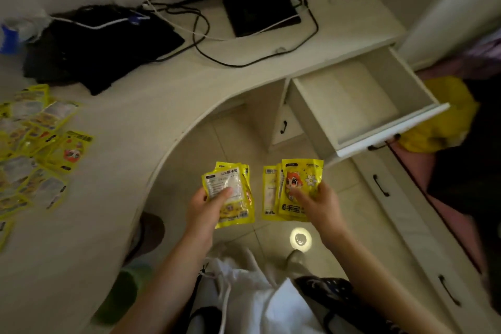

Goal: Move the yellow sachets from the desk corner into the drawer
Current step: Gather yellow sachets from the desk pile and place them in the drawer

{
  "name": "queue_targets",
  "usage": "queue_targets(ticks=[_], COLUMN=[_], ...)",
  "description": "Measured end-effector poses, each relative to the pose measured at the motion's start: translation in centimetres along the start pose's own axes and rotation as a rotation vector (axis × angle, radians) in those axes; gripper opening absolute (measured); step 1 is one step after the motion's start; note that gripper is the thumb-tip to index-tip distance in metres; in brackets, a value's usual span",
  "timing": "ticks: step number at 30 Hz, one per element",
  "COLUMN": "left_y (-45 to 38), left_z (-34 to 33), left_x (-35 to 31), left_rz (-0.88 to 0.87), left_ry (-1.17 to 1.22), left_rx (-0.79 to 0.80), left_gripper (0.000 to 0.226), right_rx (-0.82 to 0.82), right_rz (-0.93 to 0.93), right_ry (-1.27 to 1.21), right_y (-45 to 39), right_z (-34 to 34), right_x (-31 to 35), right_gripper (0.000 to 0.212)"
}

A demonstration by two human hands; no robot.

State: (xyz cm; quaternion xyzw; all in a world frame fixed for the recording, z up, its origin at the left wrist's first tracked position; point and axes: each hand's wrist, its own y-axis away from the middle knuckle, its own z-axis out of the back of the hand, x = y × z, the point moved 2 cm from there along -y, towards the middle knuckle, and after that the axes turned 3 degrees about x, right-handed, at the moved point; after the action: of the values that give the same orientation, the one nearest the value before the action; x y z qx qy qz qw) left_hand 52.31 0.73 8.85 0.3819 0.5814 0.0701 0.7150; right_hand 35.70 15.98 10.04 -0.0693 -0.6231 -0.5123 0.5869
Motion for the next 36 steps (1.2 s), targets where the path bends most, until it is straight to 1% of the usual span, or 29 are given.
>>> queue_targets(ticks=[3,7,13,18,24,30,36], left_y=[1.9,3.3,3.8,2.0,-2.3,-7.5,-10.9], left_z=[-5.7,-12.6,-20.5,-25.3,-30.5,-34.4,-36.8], left_x=[1.4,2.7,2.8,1.7,-0.8,-3.7,-5.4], left_rz=[0.006,0.027,0.006,0.011,0.03,0.06,0.084], left_ry=[-0.024,-0.063,-0.104,-0.127,-0.122,-0.124,-0.124], left_rx=[0.024,0.072,0.13,0.15,0.177,0.148,0.091], left_gripper=[0.014,0.012,0.013,0.016,0.017,0.017,0.017], right_rx=[-0.044,-0.098,-0.148,-0.177,-0.185,-0.149,-0.113], right_rz=[-0.025,-0.042,-0.059,-0.079,-0.088,-0.087,-0.092], right_ry=[-0.053,-0.144,-0.22,-0.23,-0.177,-0.147,-0.067], right_y=[0.3,0.5,-0.6,-3.4,-9.6,-17.0,-22.9], right_z=[6.4,13.5,20.5,23.9,26.5,28.5,29.8], right_x=[-1.7,-3.3,-4.5,-4.0,-1.7,2.2,5.2], right_gripper=[0.025,0.034,0.034,0.037,0.035,0.035,0.035])
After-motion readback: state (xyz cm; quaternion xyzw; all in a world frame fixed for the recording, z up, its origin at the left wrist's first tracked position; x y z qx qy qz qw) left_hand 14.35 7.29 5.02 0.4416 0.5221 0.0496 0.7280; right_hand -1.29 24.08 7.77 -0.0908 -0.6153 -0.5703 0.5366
